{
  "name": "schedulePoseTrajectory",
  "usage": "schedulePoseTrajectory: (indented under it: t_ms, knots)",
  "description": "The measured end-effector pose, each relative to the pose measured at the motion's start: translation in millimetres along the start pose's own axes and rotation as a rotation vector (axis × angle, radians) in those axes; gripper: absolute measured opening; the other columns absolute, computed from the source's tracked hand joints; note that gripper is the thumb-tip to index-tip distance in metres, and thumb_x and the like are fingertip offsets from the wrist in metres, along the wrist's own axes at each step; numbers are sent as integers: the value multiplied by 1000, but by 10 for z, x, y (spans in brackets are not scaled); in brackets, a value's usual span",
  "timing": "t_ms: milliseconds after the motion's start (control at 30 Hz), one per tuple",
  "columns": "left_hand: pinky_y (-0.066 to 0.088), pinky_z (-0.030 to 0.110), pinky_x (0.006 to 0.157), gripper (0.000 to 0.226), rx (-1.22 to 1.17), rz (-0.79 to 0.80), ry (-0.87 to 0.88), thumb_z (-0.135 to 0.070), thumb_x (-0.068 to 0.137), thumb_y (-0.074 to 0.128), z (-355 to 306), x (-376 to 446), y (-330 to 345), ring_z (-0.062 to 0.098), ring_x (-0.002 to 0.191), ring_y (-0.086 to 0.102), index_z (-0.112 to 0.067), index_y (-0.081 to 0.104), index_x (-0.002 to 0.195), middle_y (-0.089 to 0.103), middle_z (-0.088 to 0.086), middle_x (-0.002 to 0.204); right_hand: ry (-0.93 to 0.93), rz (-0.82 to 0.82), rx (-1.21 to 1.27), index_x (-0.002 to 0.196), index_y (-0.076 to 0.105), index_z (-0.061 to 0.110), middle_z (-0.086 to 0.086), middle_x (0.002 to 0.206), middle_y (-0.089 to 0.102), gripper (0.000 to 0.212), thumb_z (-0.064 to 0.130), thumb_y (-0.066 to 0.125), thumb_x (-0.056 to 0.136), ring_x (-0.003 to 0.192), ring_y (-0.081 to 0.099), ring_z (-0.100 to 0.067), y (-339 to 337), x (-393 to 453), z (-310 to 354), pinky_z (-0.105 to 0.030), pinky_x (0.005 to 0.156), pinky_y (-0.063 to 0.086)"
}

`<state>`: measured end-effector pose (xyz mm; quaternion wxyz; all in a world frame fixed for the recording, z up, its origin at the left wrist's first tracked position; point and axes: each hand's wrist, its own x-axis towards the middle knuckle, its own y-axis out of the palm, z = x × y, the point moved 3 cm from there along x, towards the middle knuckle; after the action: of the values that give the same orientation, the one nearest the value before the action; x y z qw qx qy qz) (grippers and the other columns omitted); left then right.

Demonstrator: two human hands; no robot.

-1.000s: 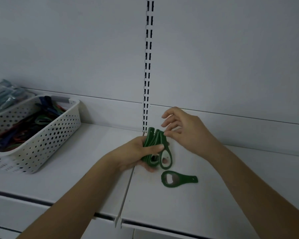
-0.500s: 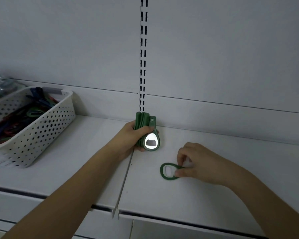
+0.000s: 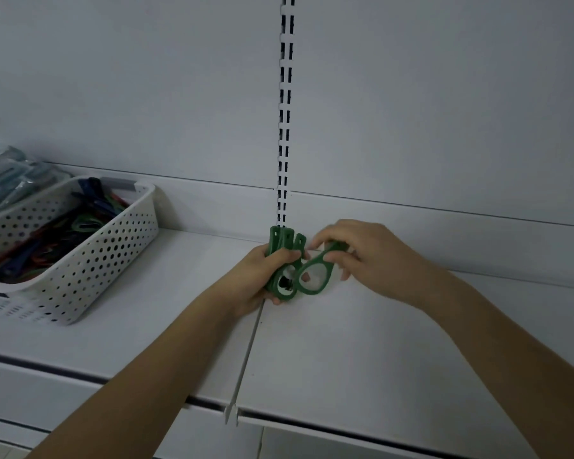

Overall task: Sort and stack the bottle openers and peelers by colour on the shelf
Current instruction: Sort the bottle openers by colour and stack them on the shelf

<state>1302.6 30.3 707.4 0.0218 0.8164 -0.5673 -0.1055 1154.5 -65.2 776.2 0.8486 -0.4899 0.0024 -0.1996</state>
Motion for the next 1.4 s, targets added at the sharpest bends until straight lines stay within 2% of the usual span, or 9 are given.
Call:
schedulePoseTrajectory:
  t_ms: [200,367,567,667,833,967,1133,1300,1400]
  knots:
    - [59,31,56,56,-43,377,-150,-50,98,36,1,-105,88,33,116,64,-11,50,136,65,16,128,71,-118,172,111,56,31,7,94,64,40,19,79,80,74,68,-7,19,177,-62,-30,80,56]
    - [60,42,77,41,-70,459,-181,-23,94,58,48,-128,45,32,116,64,-5,54,131,63,21,129,14,5,53,143,42,35,15,113,65,76,26,82,78,93,65,-2,59,187,-109,-25,89,54]
    - [58,37,86,38,94,359,-121,-7,91,65,15,-91,79,30,116,64,-6,52,127,64,22,125,-123,80,-134,140,49,41,13,118,65,47,41,59,94,97,60,0,-15,152,-68,-22,87,51]
    - [57,28,79,27,543,262,40,-16,89,73,-95,-39,150,16,90,68,-21,59,111,67,11,105,-66,101,-158,140,43,46,19,118,57,60,66,51,84,94,52,6,-16,162,-124,-16,81,43]
    - [45,16,62,27,923,212,108,-36,84,76,-196,43,210,6,65,58,-19,59,96,62,-7,77,-116,-50,-167,92,50,31,13,87,52,15,46,53,95,78,51,-5,83,95,-293,-24,69,41]
    - [34,13,50,34,1235,247,130,-49,80,77,-172,90,260,5,61,49,-24,54,83,55,-9,72,-1,220,-289,105,49,26,10,92,57,31,49,61,90,82,55,-10,111,-19,-330,-32,70,47]
    - [41,22,63,34,1373,274,209,-38,81,78,-204,190,442,12,76,55,-14,62,98,63,-3,85,125,450,-675,112,55,16,-3,100,58,50,53,70,82,92,62,-24,201,41,-261,-29,65,40]
    - [46,29,83,52,1433,274,219,-40,76,81,-174,193,387,14,95,53,-21,58,118,58,-2,106,141,458,-530,94,51,15,4,76,42,33,46,60,93,75,50,-18,175,-55,-388,-25,52,30]
    - [48,28,77,53,1520,350,186,-43,74,82,-225,201,481,12,88,56,-23,58,118,59,-5,100,158,425,-487,91,49,16,8,75,40,32,46,61,92,76,50,-18,155,-160,-427,-25,52,28]
